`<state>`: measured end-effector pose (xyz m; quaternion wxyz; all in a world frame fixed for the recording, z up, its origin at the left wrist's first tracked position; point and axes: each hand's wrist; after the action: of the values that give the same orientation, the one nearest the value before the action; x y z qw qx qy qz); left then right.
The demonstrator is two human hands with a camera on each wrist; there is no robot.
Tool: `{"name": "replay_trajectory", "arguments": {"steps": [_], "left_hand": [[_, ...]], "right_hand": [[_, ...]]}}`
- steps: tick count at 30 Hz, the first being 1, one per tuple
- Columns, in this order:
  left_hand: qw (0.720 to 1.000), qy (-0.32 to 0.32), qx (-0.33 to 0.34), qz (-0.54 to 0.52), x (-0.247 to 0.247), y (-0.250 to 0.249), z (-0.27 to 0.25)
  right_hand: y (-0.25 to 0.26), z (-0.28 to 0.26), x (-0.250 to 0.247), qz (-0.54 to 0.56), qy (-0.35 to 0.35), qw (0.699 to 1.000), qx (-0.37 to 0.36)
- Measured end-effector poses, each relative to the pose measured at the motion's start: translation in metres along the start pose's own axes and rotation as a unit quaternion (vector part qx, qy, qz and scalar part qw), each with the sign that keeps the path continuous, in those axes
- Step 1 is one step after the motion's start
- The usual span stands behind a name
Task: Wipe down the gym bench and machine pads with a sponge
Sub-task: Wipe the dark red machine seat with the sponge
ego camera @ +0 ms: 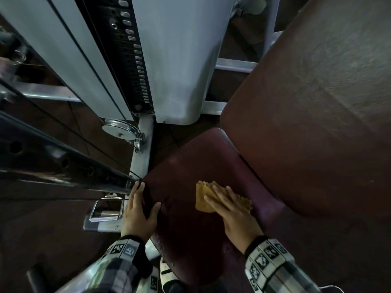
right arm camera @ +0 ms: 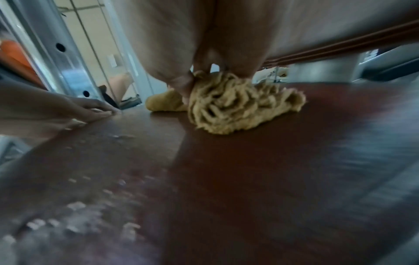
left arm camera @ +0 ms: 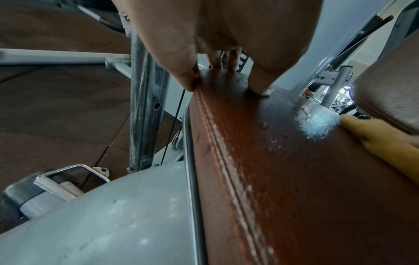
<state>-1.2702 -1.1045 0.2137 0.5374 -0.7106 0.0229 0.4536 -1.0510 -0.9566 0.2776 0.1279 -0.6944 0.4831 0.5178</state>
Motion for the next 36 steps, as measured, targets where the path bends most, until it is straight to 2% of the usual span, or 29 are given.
{"name": "replay_trajectory", "arguments": {"steps": [6,9,12,15,19,24,29,33,36], "left_hand": [[1.0,0.0,-0.002,-0.006,0.0,0.001,-0.001],[1.0,-0.002,-0.005,-0.005,0.0,0.001,-0.001],[1.0,0.001,-0.005,-0.004,0.001,0.001,0.0],[1.0,0.006,-0.008,0.001,0.001,0.002,0.0],[1.0,0.002,-0.006,0.002,0.001,0.004,0.0],[1.0,-0.003,0.002,-0.002,0.002,0.006,-0.001],[1.0,-0.004,0.004,-0.004,0.003,0.006,-0.001],[1.0,0.002,0.005,-0.002,0.002,0.005,-0.001],[1.0,0.002,0.004,0.003,0.003,0.007,-0.001]], "right_hand": [[-0.043,-0.015,-0.015,0.008,-0.02,0.997,0.079],[-0.045,-0.037,-0.004,0.019,-0.027,0.995,0.097],[-0.034,-0.055,0.013,0.042,0.003,0.992,0.12],[-0.009,-0.056,0.018,0.042,0.012,0.994,0.099],[0.014,-0.022,0.009,0.036,-0.029,0.996,0.077],[-0.005,0.014,-0.011,0.058,-0.052,0.991,0.113],[-0.035,-0.025,0.001,0.009,-0.051,0.989,0.141],[-0.018,-0.055,0.027,0.015,-0.06,0.989,0.135],[0.004,-0.047,0.04,0.033,-0.068,0.99,0.122]]}}
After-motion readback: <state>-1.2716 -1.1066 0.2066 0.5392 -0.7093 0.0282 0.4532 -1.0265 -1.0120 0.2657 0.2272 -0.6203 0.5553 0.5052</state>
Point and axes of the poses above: each hand's wrist, its own z-axis towards the middle knuckle, its own x-axis out of the palm, y = z × x, and after that the axes turned 14 degrees about x, right-handed
